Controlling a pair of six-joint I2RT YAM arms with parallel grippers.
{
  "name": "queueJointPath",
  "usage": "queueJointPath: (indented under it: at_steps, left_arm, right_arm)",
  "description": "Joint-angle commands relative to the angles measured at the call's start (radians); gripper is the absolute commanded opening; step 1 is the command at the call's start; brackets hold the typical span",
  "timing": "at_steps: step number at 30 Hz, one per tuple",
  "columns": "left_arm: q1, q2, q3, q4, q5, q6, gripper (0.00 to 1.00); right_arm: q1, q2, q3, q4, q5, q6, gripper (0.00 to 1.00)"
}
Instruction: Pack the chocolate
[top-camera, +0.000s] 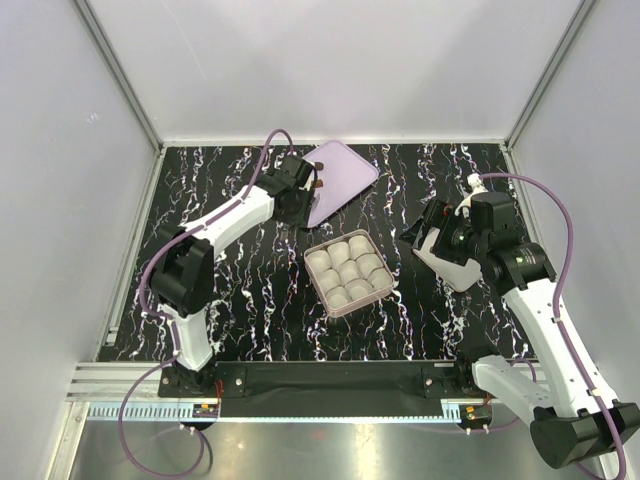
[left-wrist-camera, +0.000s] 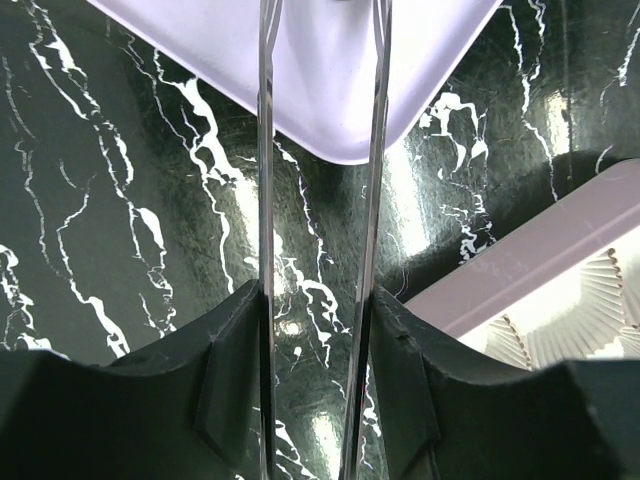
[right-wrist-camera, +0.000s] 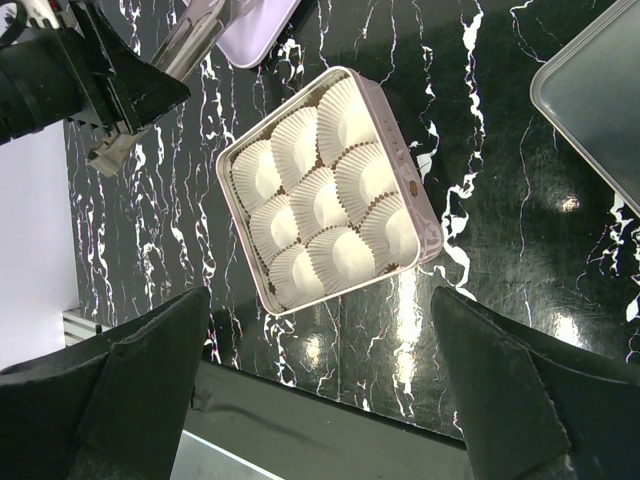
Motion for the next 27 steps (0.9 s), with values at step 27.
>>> queueJointPath:
  at_steps: [27]
  left_arm:
    - [-0.031, -0.138, 0.071, -0.057, 0.0, -0.014, 0.35]
  right_arm:
    - [-0.001, -0.033, 0.034, 0.003, 0.024, -0.014, 1.0]
